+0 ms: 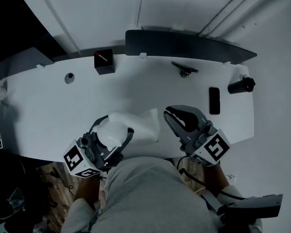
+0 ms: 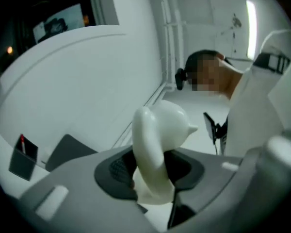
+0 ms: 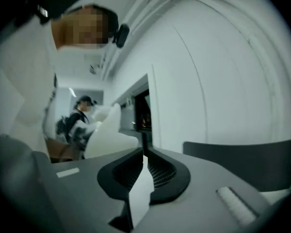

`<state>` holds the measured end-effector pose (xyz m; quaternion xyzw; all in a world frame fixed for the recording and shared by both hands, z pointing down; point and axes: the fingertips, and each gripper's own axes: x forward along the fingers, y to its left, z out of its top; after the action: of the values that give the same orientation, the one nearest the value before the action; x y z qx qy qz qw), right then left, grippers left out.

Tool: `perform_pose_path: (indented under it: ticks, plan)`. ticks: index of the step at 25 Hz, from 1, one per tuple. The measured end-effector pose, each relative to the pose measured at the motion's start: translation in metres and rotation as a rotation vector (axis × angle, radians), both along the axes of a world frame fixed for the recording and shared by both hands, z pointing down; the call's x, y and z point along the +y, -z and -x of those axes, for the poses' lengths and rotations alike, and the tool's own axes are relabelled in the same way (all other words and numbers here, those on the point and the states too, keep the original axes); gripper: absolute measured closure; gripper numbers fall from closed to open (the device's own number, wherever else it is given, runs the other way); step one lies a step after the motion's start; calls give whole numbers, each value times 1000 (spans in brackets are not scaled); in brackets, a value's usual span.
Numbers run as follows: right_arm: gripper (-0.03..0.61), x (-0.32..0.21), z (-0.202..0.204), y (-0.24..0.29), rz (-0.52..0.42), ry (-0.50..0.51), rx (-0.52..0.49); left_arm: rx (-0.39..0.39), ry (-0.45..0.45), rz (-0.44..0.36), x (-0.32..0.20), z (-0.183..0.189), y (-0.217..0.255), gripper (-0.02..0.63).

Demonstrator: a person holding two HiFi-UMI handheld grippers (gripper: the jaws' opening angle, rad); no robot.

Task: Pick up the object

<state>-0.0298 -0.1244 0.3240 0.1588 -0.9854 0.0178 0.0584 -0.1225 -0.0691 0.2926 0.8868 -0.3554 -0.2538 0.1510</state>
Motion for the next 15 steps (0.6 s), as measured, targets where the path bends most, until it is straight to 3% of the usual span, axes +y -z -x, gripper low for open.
perform_pose_path:
  ticks: [2, 4, 8, 11, 15]
  plan:
    - [577, -14, 3, -26, -77, -144, 159, -95, 77, 28, -2, 1, -14, 460]
    - [577, -12, 12, -41, -117, -188, 238, -164, 141, 44, -2, 1, -25, 460]
    - [577, -2, 28, -51, -83, -220, 228, -290, 244, 59, -1, 3, -40, 460]
    - [577, -2, 29, -52, -72, -259, 205, -319, 285, 80, 3, 9, -48, 461]
    - [577, 7, 37, -48, -102, -236, 215, -383, 339, 111, 6, 20, -60, 461]
